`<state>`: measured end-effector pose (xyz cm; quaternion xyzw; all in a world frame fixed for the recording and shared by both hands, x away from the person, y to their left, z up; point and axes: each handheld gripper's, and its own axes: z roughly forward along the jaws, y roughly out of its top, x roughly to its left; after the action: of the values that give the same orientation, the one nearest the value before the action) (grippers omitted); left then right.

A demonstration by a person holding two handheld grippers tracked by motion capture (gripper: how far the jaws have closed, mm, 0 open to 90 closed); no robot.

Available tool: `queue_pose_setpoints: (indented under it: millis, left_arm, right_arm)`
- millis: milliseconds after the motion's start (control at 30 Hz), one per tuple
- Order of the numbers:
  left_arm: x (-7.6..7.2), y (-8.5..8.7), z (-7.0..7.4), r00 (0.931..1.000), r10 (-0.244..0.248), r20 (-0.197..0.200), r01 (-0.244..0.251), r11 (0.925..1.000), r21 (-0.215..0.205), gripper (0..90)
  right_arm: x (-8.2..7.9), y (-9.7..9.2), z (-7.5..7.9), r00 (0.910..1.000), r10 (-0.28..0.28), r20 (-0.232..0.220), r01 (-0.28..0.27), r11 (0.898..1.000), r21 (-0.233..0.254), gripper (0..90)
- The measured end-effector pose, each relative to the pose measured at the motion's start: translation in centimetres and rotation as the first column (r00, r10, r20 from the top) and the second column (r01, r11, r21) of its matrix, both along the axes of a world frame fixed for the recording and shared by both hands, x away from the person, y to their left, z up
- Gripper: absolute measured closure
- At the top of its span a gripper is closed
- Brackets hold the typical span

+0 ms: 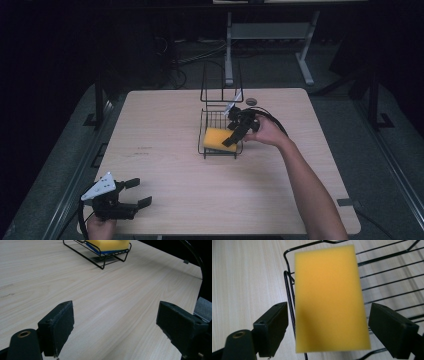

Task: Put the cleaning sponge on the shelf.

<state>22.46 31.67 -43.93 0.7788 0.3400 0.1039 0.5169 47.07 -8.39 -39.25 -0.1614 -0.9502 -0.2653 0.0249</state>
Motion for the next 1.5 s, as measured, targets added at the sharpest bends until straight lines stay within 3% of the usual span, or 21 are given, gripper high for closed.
queue_pose_setpoints:
  millis: [433,1500]
  left_arm:
    - [0.1,-0.2,0.0,1.0,-0.007,0.0,0.007,1.0,0.005,14.0]
    - [0.0,-0.4,0.0,0.9998,-0.018,0.004,0.017,0.9997,0.017,14.0]
  right_arm:
    - [-0.6,-1.9,0.0,0.9997,-0.024,0.006,0.024,0.998,0.063,15.8]
    - [-3.8,-6.4,0.1,0.9966,-0.081,0.016,0.081,0.996,0.035,15.9]
